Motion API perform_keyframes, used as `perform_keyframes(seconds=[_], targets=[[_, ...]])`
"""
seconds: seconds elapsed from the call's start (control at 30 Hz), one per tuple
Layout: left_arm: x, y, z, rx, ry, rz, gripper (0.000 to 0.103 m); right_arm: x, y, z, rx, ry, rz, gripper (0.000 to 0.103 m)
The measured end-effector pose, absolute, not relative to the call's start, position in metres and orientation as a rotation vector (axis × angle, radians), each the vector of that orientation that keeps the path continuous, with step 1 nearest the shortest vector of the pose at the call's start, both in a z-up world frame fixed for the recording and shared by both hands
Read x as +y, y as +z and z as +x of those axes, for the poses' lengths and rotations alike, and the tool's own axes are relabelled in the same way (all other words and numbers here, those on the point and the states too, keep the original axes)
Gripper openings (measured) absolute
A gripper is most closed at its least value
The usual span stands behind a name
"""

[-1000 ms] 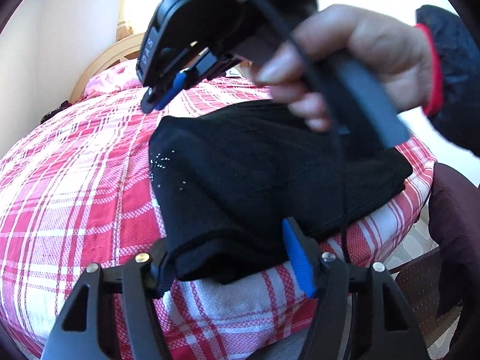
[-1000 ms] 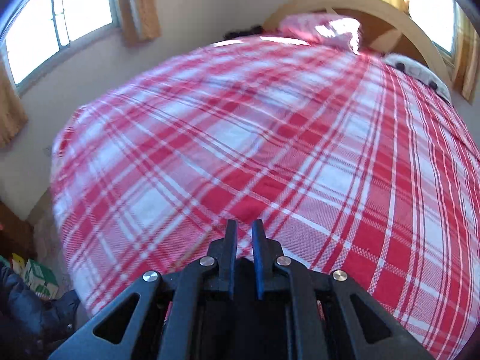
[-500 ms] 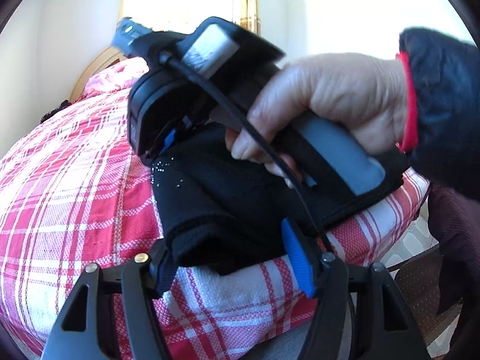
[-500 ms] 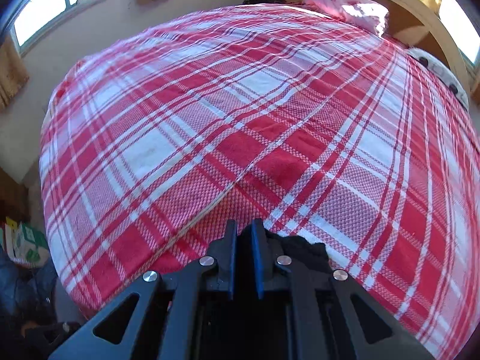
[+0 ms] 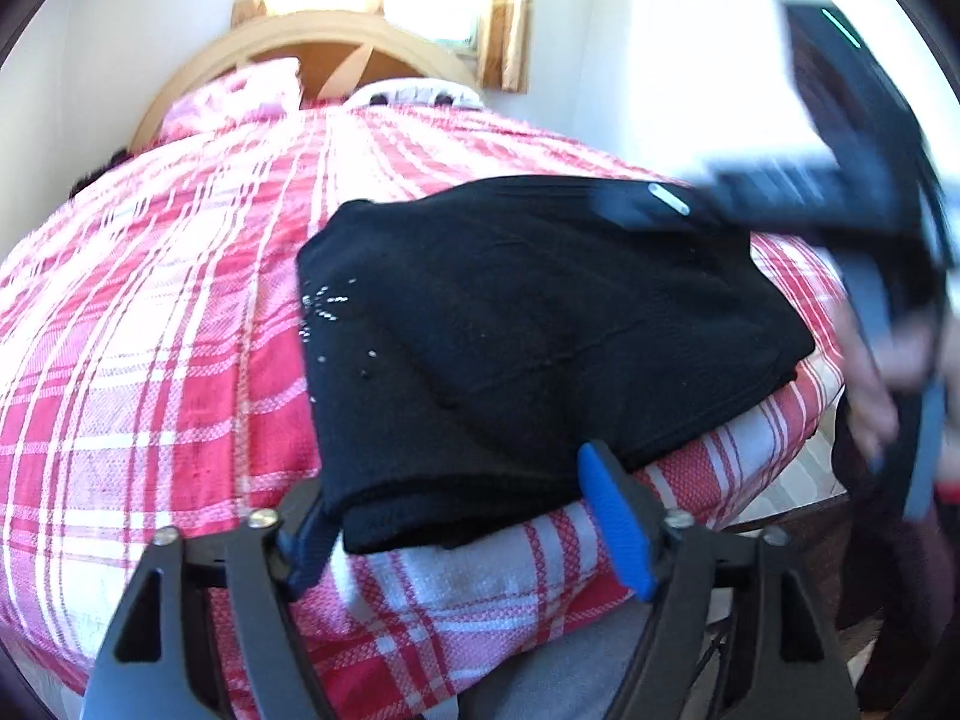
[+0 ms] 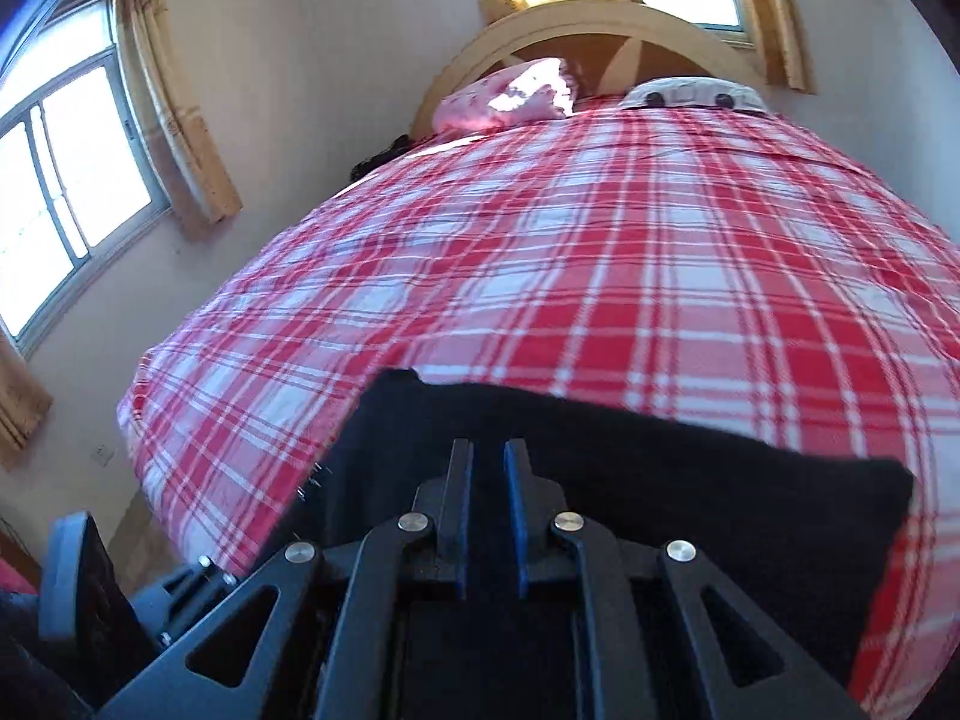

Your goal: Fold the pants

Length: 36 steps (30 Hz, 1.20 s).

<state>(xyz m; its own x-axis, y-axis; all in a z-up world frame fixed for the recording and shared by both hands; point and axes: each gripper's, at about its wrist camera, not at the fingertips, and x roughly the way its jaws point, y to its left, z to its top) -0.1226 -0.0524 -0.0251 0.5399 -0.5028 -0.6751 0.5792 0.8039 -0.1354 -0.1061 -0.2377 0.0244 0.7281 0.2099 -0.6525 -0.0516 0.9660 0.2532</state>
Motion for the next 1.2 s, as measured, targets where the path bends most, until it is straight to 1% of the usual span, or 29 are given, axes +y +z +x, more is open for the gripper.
perform_keyframes(seconds=[0.03, 0.07, 0.1, 0.13, 0.17, 0.23, 0.27, 0.3, 0.33, 0.37, 0.4, 0.53, 0.63, 0.67, 0.7, 0.77, 0.87, 1.0, 1.1, 1.2], targets=[[-0.048, -0.024, -0.117, 0.780, -0.627, 0.102, 0.088, -0.245, 0.021, -0.119, 0.742, 0.099, 0.216, 0.013], [-0.045, -0.022, -0.112, 0.790, -0.607, 0.095, 0.089, -0.252, 0.015, -0.133, 0.743, 0.055, 0.218, 0.018], [-0.040, -0.019, -0.106, 0.795, -0.588, 0.085, 0.089, -0.258, 0.008, -0.144, 0.744, 0.034, 0.236, 0.025], [-0.035, -0.017, -0.100, 0.799, -0.572, 0.078, 0.090, -0.264, 0.001, -0.149, 0.744, 0.029, 0.256, 0.028], [-0.032, -0.015, -0.094, 0.799, -0.548, 0.076, 0.091, -0.269, -0.005, -0.156, 0.739, 0.029, 0.283, 0.031], [-0.025, -0.011, -0.085, 0.784, -0.494, 0.080, 0.091, -0.273, -0.013, -0.168, 0.692, 0.031, 0.325, 0.031], [-0.021, -0.009, -0.081, 0.776, -0.471, 0.083, 0.091, -0.273, -0.014, -0.171, 0.674, 0.030, 0.338, 0.034], [-0.018, -0.006, -0.075, 0.769, -0.446, 0.088, 0.091, -0.272, -0.015, -0.172, 0.658, 0.032, 0.355, 0.039], [-0.014, -0.003, -0.070, 0.765, -0.431, 0.093, 0.092, -0.272, -0.016, -0.172, 0.645, 0.036, 0.369, 0.042], [-0.011, 0.000, -0.063, 0.755, -0.413, 0.099, 0.093, -0.271, -0.016, -0.172, 0.636, 0.041, 0.378, 0.048], [-0.009, 0.002, -0.059, 0.746, -0.403, 0.105, 0.094, -0.269, -0.015, -0.171, 0.626, 0.044, 0.381, 0.052], [-0.016, 0.007, -0.043, 0.699, -0.367, 0.137, 0.095, -0.259, -0.008, -0.175, 0.594, 0.019, 0.331, 0.054], [-0.023, 0.009, -0.039, 0.688, -0.400, 0.125, 0.095, -0.272, 0.006, -0.193, 0.482, -0.044, 0.351, 0.054], [-0.025, 0.011, -0.040, 0.688, -0.421, 0.113, 0.097, -0.280, 0.009, -0.198, 0.451, -0.076, 0.374, 0.056], [-0.029, 0.014, -0.039, 0.692, -0.443, 0.099, 0.098, -0.290, 0.011, -0.204, 0.426, -0.107, 0.403, 0.063], [-0.037, 0.015, -0.034, 0.715, -0.502, 0.053, 0.099, -0.313, 0.009, -0.212, 0.408, -0.151, 0.467, 0.068], [-0.049, 0.005, -0.029, 0.776, -0.545, 0.009, 0.100, -0.341, -0.001, -0.223, 0.401, -0.211, 0.577, 0.068], [-0.060, -0.019, -0.022, 0.884, -0.553, 0.003, 0.100, -0.373, -0.022, -0.230, 0.436, -0.259, 0.734, 0.068], [-0.056, -0.025, -0.020, 0.915, -0.569, -0.054, 0.100, -0.381, -0.040, -0.230, 0.470, -0.255, 0.809, 0.068], [-0.051, -0.030, -0.017, 0.957, -0.583, -0.116, 0.102, -0.372, -0.045, -0.238, 0.429, -0.231, 0.829, 0.072]])
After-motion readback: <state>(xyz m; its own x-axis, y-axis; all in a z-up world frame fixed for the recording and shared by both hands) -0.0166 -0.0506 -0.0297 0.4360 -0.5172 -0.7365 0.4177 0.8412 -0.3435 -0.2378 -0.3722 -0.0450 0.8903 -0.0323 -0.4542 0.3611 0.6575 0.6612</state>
